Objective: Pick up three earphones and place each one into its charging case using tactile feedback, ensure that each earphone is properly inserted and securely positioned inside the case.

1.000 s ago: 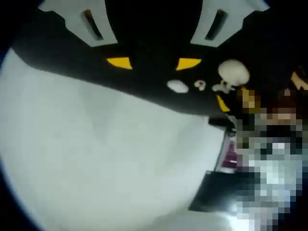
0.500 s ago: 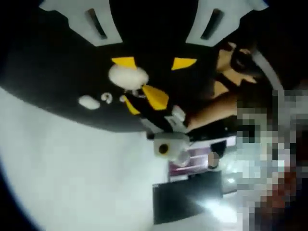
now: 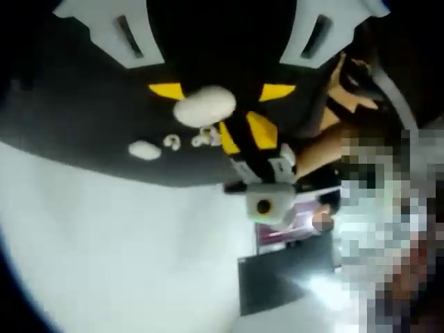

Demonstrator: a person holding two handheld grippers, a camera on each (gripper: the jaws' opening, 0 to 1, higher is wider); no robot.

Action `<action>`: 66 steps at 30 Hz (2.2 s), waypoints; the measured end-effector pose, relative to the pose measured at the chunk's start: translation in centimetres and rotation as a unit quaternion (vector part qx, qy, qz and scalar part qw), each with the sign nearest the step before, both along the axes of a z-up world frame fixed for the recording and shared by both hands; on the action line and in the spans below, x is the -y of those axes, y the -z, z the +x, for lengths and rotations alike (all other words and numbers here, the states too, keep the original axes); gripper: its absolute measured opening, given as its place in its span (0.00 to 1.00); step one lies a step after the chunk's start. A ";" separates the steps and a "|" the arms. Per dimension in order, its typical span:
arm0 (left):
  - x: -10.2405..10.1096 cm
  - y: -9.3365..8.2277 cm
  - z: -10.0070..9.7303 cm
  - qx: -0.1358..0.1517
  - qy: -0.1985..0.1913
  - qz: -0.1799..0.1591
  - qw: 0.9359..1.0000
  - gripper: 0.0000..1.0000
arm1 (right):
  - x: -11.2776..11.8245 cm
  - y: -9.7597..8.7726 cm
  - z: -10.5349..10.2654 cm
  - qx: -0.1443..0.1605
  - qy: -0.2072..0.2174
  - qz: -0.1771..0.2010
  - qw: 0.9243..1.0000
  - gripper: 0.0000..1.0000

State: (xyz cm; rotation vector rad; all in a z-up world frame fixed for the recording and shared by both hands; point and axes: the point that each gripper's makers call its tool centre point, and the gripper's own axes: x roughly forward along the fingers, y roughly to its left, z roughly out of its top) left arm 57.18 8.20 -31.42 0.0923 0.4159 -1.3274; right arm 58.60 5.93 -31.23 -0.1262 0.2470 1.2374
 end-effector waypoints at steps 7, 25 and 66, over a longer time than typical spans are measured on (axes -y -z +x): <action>0.9 0.7 -1.6 0.046 0.043 0.021 0.998 0.16 | -0.6 1.3 -0.8 0.014 -0.026 -0.041 0.999 0.46; -0.6 -2.1 3.8 0.031 -0.070 -0.062 0.995 0.34 | -2.7 0.2 0.5 0.023 0.027 -0.030 0.999 0.59; 1.9 0.2 -2.2 -0.030 0.049 -0.019 0.998 0.26 | -0.4 0.3 -4.1 0.302 -0.211 -0.160 0.916 0.35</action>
